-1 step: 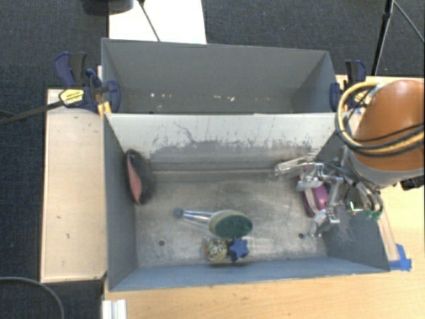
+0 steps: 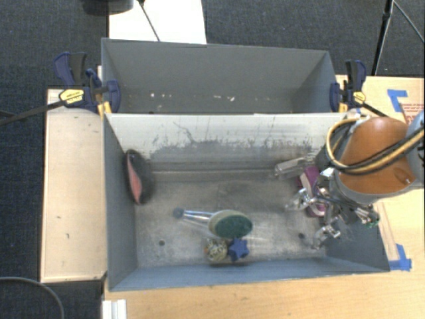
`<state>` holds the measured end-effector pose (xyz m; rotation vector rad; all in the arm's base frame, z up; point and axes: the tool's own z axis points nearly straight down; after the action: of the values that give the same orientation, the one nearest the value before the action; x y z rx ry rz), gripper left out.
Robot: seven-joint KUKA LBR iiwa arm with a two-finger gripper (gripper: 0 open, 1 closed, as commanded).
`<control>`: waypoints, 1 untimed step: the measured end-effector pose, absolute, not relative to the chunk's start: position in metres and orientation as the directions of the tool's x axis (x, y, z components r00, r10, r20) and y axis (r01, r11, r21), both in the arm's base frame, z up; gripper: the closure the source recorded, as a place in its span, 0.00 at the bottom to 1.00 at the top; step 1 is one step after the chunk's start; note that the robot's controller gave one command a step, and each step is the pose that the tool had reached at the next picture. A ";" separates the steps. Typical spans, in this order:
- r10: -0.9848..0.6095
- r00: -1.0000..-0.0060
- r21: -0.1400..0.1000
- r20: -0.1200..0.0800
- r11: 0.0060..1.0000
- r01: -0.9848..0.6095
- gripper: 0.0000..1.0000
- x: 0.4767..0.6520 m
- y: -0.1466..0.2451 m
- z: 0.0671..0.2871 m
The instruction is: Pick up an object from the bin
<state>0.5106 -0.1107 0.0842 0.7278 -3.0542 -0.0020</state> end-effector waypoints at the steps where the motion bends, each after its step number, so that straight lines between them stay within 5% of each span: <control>1: -0.291 -0.957 -0.006 -0.015 0.957 -0.291 0.00 0.485 -0.046 0.074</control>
Offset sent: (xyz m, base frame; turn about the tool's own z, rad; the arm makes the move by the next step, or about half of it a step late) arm -0.0303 0.0650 -0.0137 0.1719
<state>0.4846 -0.0459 0.0742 0.4637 -3.1227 0.0057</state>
